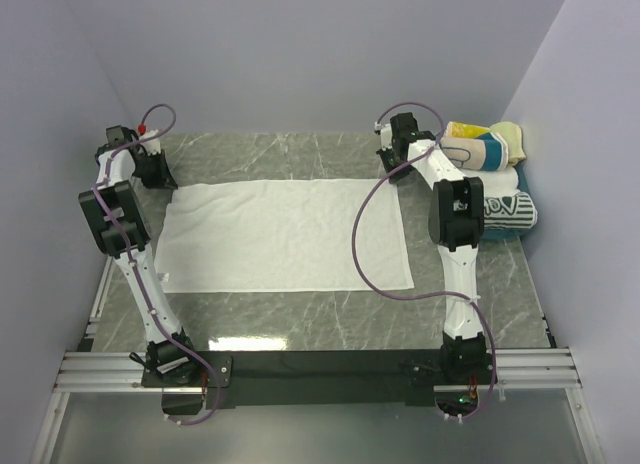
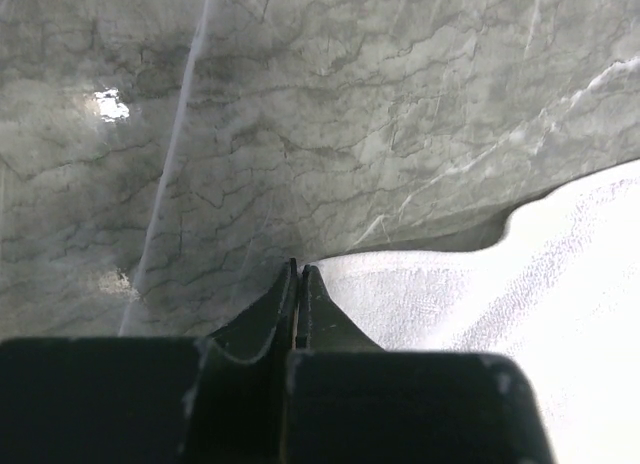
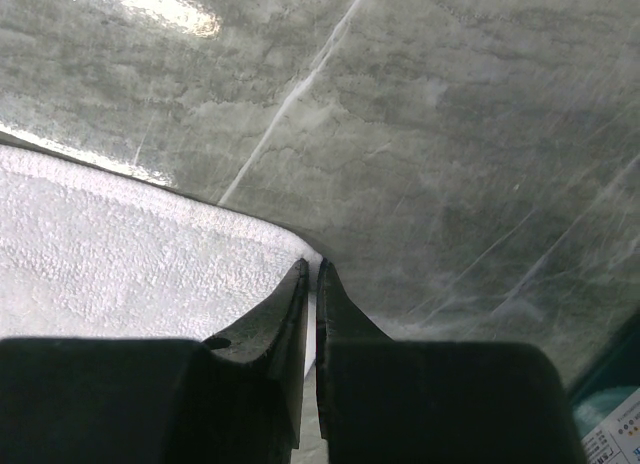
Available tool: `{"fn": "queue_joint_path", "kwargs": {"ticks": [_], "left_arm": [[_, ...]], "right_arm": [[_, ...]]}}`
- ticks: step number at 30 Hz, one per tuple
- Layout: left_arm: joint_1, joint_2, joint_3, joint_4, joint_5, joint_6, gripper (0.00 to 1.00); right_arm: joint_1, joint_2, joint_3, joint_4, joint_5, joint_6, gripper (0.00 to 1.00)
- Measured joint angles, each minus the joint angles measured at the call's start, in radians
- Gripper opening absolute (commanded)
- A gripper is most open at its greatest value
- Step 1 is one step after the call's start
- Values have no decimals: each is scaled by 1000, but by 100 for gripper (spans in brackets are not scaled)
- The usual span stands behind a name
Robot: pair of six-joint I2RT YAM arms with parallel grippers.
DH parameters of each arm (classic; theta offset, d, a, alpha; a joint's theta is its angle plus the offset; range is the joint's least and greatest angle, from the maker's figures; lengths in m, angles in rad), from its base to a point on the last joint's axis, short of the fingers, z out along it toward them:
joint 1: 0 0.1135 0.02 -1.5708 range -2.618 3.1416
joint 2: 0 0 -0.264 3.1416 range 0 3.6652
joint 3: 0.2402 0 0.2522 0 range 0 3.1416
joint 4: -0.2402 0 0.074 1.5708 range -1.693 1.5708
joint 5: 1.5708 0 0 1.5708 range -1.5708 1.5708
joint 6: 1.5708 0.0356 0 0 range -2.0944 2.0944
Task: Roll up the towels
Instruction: Fold the towel
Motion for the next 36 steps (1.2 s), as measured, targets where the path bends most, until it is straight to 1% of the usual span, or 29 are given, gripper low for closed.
{"fn": "queue_joint_path", "kwargs": {"ticks": [6,12,20,23,29,36], "left_arm": [[-4,0,11,8,9,-22,0],[-5,0,74,37,55,-43,0],[-8,-27,101,73,116,-52,0],[-5,-56,84,75,138,-39,0],[20,-170,-10,31,195,53,0],[85,-226,-40,-142,252,220,0]], "right_arm": [[-13,-1,2,1,17,-10,0],[-35,-3,34,1,49,-56,0],[-37,-58,36,6,77,-111,0],[-37,-127,-6,8,76,-128,0],[-37,-287,-145,13,58,-161,0],[-37,-384,-315,0,-10,-200,0]]}}
